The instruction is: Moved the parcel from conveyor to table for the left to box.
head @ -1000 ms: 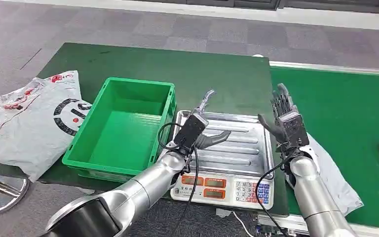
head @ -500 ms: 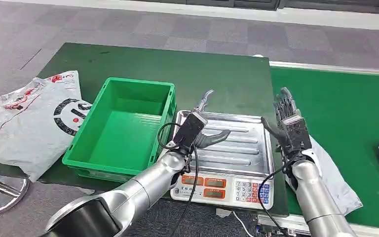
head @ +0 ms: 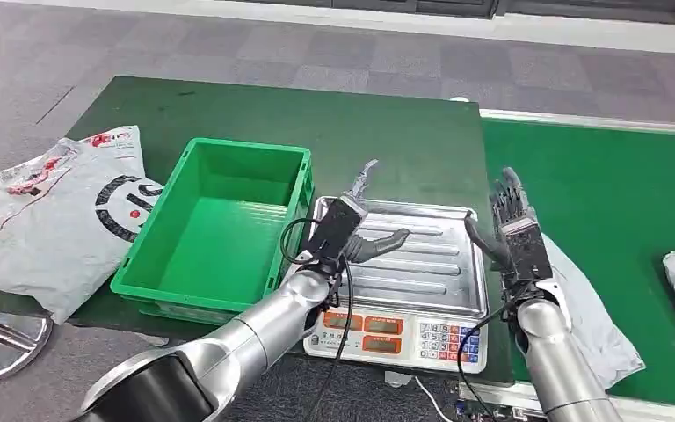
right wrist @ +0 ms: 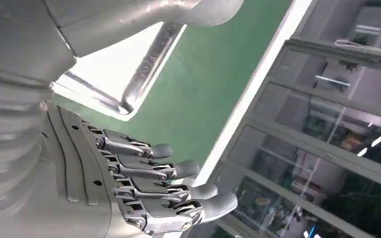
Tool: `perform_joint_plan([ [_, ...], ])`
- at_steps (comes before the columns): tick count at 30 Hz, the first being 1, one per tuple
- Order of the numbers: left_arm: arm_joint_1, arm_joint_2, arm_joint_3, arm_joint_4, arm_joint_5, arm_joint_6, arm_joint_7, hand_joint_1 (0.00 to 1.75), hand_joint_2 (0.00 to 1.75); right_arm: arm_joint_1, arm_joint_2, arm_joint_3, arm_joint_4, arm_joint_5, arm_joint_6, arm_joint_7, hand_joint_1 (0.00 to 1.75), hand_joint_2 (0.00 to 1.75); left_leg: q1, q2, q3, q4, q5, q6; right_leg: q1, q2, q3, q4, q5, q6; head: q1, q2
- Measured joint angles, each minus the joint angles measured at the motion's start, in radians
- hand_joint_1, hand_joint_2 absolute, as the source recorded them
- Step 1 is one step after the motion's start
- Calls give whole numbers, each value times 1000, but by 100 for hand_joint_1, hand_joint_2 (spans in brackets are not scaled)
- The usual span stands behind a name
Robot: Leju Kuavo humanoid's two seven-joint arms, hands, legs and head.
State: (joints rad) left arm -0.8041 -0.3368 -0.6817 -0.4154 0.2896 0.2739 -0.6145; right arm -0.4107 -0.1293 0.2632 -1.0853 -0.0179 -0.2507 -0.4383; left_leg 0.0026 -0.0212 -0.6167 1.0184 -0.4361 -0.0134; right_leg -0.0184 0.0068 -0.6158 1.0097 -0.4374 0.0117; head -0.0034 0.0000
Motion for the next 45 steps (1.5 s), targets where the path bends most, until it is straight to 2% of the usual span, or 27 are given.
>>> perform_joint_plan([
  [8, 1, 0, -66, -7, 85, 18, 8, 0, 175, 76, 0, -70, -29, 149, -85, 24, 0, 175, 0, 0, 0, 0, -1, 1, 0, 0, 0, 0, 0, 0, 0, 0],
  [16, 2, 0, -116, -8, 109, 27, 11, 0, 175, 79, -2, -145, -2, 241, -159, 25, 0, 175, 0, 0, 0, 0, -1, 1, 0, 0, 0, 0, 0, 0, 0, 0],
  [26, 3, 0, -138, -8, 116, 28, 10, 0, 175, 98, -6, -204, 3, 257, -166, 24, 0, 175, 0, 1, 0, 0, -1, 1, -1, 0, 0, 0, 0, 0, 0, 0],
  [40, 3, 0, -139, -8, 118, 28, 10, 0, 175, 98, -6, -215, 3, 261, -166, 25, 0, 175, 0, 1, 0, 0, -1, 1, -1, 0, 0, 0, 0, 0, 0, 0],
  [45, 3, 0, -139, -7, 129, 28, -2, 0, 175, 116, -8, -233, 0, 319, -201, 38, 0, 175, 0, 0, 0, 0, -1, 1, -1, 0, 0, 0, 0, 0, 0, 0],
])
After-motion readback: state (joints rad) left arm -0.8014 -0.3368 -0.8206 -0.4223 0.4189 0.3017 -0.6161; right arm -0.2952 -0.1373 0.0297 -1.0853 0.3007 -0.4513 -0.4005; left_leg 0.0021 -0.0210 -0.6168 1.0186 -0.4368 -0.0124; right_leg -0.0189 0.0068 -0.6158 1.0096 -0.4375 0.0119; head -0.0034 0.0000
